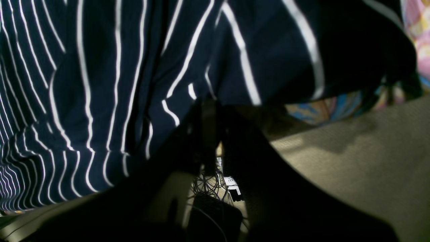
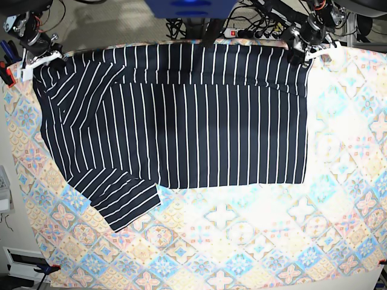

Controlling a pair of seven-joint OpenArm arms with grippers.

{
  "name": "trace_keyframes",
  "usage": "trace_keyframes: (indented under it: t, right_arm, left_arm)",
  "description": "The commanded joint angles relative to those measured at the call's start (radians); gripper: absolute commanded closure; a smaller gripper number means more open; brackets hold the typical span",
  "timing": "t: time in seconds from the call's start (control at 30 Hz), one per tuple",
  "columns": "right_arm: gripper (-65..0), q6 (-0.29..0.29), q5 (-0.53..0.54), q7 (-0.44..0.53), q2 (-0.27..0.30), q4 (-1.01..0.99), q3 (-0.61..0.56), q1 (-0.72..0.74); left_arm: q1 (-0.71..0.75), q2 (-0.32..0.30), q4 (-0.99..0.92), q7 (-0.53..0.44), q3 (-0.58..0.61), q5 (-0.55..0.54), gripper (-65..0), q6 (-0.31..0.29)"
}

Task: Fold the T-shirt properly
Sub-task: 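Pull the shirt toward the robot with both grippers, then release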

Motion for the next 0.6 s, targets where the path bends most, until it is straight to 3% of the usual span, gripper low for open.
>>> trace_keyframes:
  t: [0.0, 0.07, 0.13, 0.23, 0.3, 0.57]
  right_arm:
    - [-1.1, -0.002, 0.009, 0.028, 0.022, 0.019, 0.009, 0.000]
    - [-4.7, -0.002, 0.009, 0.028, 0.022, 0.023, 0.016, 0.000]
    - [-9.9, -0.002, 0.007, 0.028, 0.022, 0.043, 0.016, 0.000]
    - [-17.8, -0.002, 0.007, 0.026, 0.022, 0.066, 0.017, -0.004]
    - [-20.3, -0.002, 0.007, 0.026, 0.022, 0.069, 0.019, -0.007]
    - [-20.6, -0.002, 0.009, 0.028, 0.022, 0.071, 0.135, -0.014]
  left_arm:
    - [0.005, -0.007, 0.018, -0.020, -0.007, -0.005, 0.0, -0.005]
    - [0.005, -0.007, 0.018, -0.016, -0.007, -0.008, 0.0, -0.005]
    - [0.002, -0.007, 0.018, 0.030, -0.014, -0.010, -4.5, -0.005]
    - [0.002, -0.004, 0.018, 0.066, -0.051, -0.012, -17.8, -0.004]
    - [0.005, 0.000, 0.018, 0.079, -0.065, -0.012, -23.4, -0.002]
    - [0.062, 0.005, 0.019, 0.089, -0.140, -0.016, -25.5, -0.007]
